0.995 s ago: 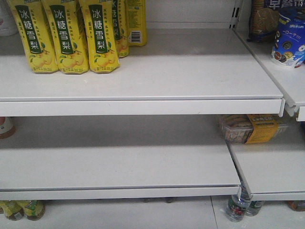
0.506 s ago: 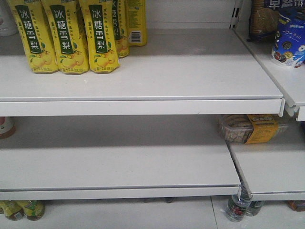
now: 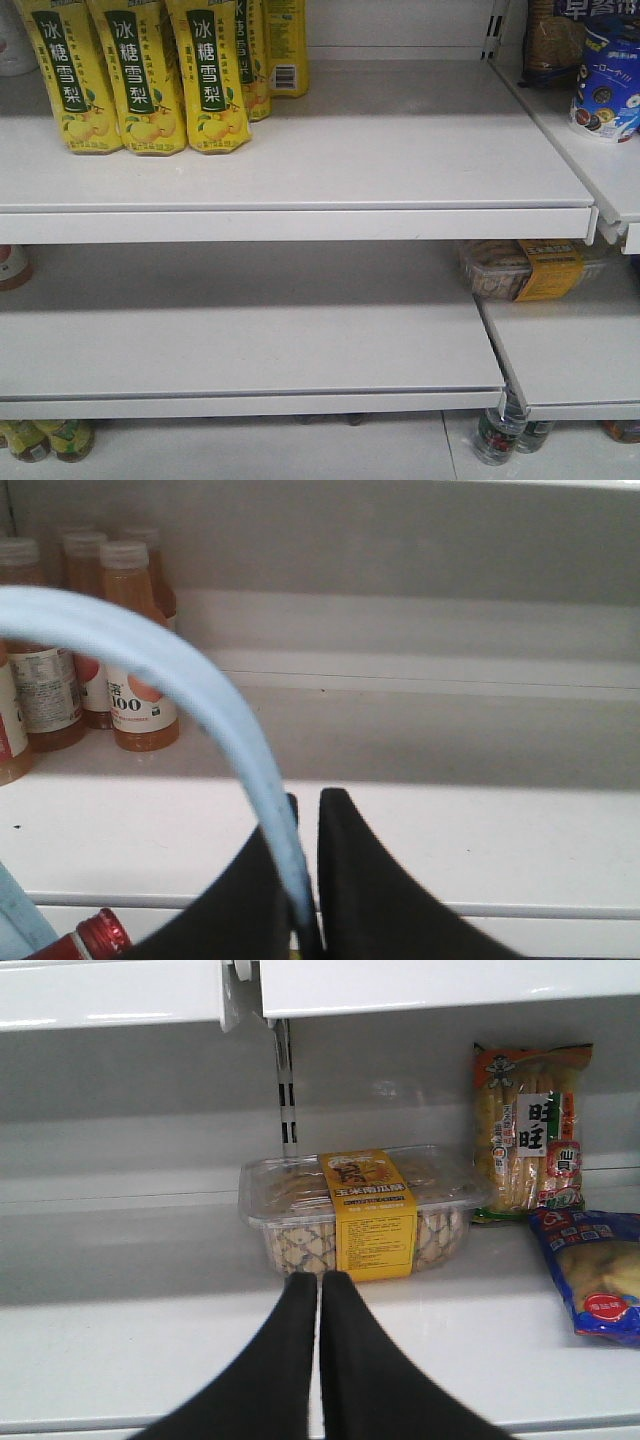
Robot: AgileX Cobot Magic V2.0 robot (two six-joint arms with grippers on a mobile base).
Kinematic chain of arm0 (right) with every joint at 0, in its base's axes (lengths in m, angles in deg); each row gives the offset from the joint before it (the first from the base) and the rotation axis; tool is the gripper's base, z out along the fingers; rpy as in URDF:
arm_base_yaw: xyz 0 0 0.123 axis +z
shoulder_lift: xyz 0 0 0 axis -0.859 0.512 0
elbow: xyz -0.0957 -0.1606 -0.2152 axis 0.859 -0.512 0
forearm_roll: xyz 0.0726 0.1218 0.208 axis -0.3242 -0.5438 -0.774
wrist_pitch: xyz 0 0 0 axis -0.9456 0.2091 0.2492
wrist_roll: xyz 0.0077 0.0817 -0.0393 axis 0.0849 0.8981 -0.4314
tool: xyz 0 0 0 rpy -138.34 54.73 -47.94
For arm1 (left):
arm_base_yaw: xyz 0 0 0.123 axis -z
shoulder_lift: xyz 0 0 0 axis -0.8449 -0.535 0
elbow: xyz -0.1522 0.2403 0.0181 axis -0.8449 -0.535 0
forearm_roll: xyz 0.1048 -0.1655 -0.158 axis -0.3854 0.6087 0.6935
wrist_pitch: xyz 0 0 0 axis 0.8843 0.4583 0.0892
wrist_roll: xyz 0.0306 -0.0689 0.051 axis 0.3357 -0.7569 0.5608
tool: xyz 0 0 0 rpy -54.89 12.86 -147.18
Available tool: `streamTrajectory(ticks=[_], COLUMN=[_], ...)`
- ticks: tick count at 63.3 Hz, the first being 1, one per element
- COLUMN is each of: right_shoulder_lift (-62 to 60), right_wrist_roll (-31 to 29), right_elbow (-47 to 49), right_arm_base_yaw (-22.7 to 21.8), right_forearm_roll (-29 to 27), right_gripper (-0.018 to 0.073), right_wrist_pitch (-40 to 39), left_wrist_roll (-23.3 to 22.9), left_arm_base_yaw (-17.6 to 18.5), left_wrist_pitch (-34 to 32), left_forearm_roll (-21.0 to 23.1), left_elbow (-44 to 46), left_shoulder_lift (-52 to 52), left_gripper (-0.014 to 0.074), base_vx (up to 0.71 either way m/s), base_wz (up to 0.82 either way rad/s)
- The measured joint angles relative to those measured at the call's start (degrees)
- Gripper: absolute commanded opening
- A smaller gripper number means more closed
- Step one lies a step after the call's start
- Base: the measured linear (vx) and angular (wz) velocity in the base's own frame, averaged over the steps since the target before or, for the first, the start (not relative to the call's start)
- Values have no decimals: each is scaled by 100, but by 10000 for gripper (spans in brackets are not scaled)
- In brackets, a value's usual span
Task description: Place coke in basket with both arms
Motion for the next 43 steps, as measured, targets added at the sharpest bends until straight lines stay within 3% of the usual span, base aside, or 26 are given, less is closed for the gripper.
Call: streamTrajectory(ticks=[43], right_shoulder_lift=[0], right_wrist_roll=[0], right_elbow=[0], right_arm_base_yaw=[0], right_forearm_roll=[0], right_gripper=[-4], right_wrist_pitch=[0], left_wrist_roll=[0], left_arm_base_yaw=[0], left_wrist_pitch=[0], left_forearm_roll=[0], left_elbow=[0], left_shoulder_lift=[0], left_gripper=[-6], base_vx=[0], base_wz=[0])
